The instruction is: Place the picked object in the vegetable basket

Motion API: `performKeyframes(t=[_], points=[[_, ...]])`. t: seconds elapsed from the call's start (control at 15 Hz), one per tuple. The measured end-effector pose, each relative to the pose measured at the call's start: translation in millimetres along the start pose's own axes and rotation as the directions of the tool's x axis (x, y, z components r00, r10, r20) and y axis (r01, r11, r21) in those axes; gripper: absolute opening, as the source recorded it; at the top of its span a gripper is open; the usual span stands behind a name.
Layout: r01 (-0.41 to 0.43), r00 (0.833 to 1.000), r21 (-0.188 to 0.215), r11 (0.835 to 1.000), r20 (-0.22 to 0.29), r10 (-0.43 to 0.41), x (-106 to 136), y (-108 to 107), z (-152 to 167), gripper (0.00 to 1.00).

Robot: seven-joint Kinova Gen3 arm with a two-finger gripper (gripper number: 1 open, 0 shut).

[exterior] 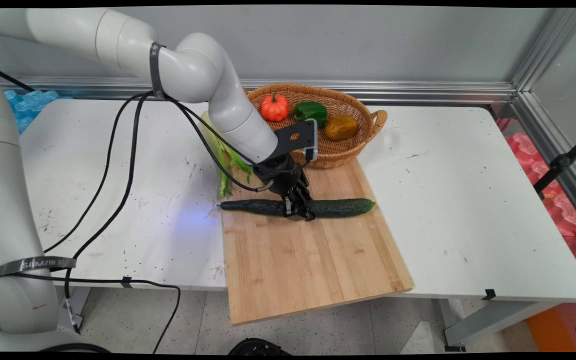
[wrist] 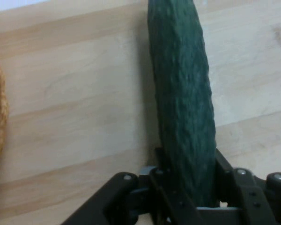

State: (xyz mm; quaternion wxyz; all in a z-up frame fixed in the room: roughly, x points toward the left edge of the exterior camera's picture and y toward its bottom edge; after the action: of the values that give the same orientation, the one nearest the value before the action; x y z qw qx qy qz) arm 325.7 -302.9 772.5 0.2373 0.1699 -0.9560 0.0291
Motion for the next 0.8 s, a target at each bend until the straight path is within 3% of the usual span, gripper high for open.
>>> performKeyframes(t=[0.33, 0.8], points=[[-0.031, 0.999, 0.005, 1.000, -0.020, 0.031, 5, 0, -18, 0.00], [-0.073, 0.996, 0.016, 0.997, -0.048, 0.074, 18, 4, -84, 0.00]])
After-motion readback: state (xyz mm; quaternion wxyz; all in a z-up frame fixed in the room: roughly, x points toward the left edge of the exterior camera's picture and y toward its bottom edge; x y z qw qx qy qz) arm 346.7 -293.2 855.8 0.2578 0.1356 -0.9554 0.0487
